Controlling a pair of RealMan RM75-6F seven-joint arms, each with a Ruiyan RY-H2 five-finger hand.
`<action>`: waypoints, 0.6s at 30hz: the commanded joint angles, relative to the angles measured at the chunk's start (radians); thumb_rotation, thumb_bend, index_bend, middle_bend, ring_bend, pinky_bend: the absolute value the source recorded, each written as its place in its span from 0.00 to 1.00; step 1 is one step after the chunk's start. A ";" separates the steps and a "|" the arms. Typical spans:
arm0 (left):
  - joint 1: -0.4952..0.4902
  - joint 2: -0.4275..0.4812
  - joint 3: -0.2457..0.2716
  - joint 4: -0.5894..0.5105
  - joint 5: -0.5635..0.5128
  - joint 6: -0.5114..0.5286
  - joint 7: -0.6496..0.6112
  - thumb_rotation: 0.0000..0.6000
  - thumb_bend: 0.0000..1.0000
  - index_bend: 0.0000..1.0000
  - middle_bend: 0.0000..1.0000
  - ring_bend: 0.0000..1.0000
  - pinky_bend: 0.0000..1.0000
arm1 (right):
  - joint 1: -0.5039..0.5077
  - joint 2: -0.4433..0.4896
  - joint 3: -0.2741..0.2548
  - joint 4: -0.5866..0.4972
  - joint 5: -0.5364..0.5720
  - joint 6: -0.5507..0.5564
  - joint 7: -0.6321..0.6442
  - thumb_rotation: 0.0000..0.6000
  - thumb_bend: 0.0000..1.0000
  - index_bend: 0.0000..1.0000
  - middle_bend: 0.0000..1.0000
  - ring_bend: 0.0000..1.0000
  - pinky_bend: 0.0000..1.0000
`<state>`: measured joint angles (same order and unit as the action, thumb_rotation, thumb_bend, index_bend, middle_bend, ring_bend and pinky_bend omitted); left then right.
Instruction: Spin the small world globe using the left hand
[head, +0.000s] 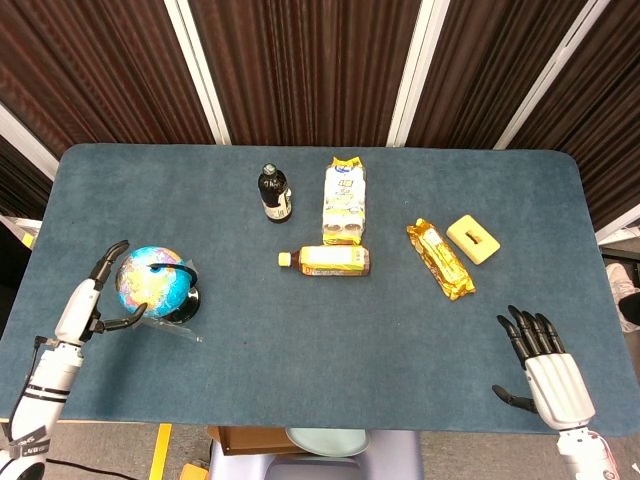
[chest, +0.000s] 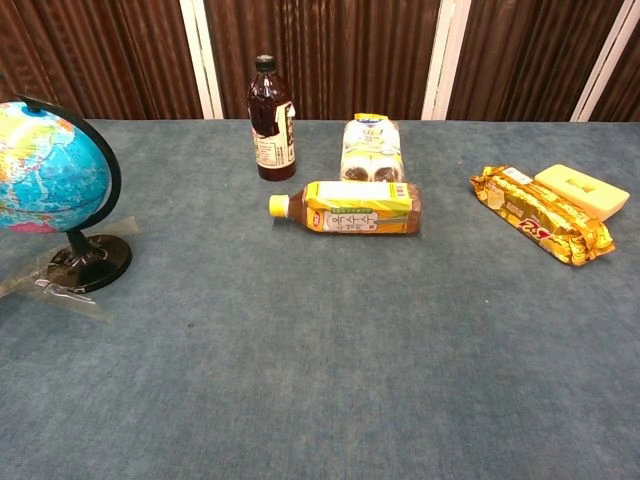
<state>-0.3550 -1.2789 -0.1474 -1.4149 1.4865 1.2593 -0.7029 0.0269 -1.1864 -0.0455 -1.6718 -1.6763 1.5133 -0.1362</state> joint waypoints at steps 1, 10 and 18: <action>-0.008 -0.017 -0.012 0.023 -0.041 -0.021 0.013 1.00 0.31 0.00 0.00 0.00 0.00 | -0.001 0.001 0.001 -0.001 0.002 0.002 0.000 1.00 0.06 0.00 0.00 0.00 0.00; -0.008 -0.015 -0.029 0.061 -0.092 -0.037 0.019 1.00 0.31 0.00 0.00 0.00 0.00 | -0.001 0.001 0.004 -0.001 0.009 -0.002 -0.003 1.00 0.06 0.00 0.00 0.00 0.00; -0.010 -0.013 -0.038 0.087 -0.115 -0.057 -0.021 1.00 0.32 0.00 0.00 0.00 0.00 | -0.002 -0.001 0.007 -0.001 0.014 -0.001 -0.010 1.00 0.06 0.00 0.00 0.00 0.00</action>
<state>-0.3649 -1.2923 -0.1849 -1.3295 1.3731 1.2044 -0.7215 0.0246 -1.1872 -0.0385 -1.6728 -1.6621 1.5127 -0.1459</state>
